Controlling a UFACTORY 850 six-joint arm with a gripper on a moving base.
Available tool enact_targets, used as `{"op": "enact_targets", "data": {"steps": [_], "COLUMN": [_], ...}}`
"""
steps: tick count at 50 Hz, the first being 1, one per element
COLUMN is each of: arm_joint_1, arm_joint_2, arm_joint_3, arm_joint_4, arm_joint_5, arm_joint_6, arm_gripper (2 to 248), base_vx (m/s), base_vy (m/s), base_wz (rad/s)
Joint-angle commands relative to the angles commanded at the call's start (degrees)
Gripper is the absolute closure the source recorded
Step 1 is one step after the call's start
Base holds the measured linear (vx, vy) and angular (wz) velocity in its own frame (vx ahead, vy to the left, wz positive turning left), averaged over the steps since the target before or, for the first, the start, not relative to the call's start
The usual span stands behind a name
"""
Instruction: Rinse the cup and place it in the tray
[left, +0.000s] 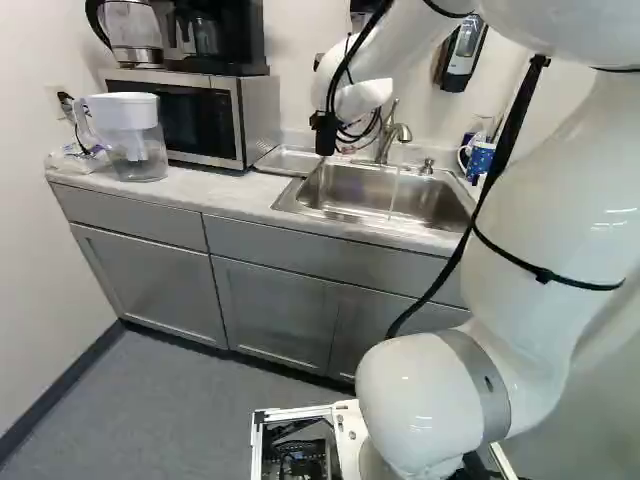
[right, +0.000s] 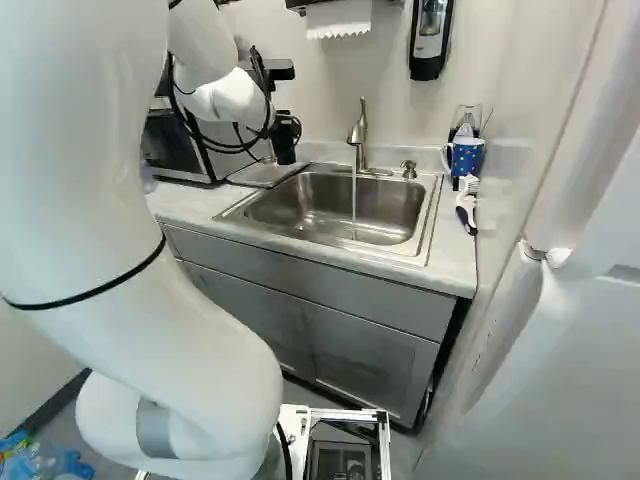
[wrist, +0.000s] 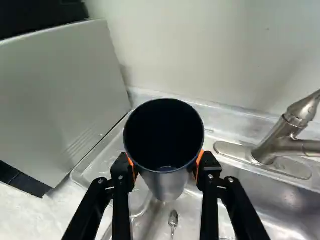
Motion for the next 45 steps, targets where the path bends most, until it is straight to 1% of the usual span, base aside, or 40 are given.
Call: {"op": "enact_targets", "data": {"steps": [25,45], "arm_joint_1": [3.37,4.71], "arm_joint_2": [-5.33,-11.26], "arm_joint_3": [-5.62,-12.16], "arm_joint_4": [0.00,0.00], "arm_joint_5": [0.00,0.00], "arm_joint_6": [0.00,0.00], "arm_gripper": [125,125], "base_vx": [0.000,0.000], "base_vy": [0.000,0.000], "base_wz": [0.000,0.000]}}
